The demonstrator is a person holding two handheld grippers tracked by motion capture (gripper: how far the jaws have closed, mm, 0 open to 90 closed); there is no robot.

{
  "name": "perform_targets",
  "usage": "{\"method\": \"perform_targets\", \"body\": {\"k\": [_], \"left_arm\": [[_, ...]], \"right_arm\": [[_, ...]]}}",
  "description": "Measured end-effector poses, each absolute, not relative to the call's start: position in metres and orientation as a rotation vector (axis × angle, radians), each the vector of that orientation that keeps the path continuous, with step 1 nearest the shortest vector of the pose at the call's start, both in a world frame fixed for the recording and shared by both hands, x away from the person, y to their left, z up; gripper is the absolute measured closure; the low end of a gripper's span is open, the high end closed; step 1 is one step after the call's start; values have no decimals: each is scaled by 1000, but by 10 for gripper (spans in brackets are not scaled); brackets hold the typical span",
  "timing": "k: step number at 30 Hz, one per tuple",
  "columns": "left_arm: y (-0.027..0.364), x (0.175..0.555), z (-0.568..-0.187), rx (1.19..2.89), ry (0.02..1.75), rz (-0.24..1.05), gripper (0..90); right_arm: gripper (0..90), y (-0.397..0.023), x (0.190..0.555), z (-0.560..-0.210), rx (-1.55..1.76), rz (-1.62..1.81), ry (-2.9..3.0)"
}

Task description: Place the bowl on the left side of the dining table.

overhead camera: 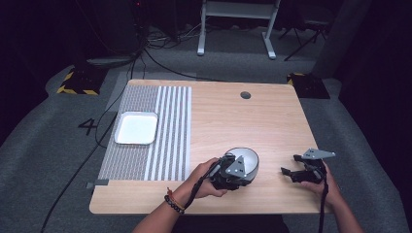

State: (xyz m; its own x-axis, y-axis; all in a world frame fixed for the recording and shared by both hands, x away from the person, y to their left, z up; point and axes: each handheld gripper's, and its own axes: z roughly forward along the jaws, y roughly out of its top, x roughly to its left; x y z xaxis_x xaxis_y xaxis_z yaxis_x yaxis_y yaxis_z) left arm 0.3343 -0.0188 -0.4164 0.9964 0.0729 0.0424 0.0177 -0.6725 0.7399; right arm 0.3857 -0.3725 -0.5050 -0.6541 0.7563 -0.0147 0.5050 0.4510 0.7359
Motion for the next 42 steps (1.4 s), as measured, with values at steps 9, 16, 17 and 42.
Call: {"method": "perform_targets", "body": {"k": [9, 16, 17, 42], "left_arm": [[-14, 335, -413, 2277, 70, 88, 813], [-8, 336, -408, 2250, 77, 99, 812], [-7, 336, -407, 2248, 81, 99, 812], [25, 345, -390, 2194, 181, 188, 812]], "right_arm": [[157, -373, 386, -505, 1069, 1028, 2369], [157, -373, 386, -505, 1067, 1027, 2367], [157, -373, 386, -505, 1067, 1030, 2368], [157, -373, 386, -505, 1071, 1029, 2365]]}}
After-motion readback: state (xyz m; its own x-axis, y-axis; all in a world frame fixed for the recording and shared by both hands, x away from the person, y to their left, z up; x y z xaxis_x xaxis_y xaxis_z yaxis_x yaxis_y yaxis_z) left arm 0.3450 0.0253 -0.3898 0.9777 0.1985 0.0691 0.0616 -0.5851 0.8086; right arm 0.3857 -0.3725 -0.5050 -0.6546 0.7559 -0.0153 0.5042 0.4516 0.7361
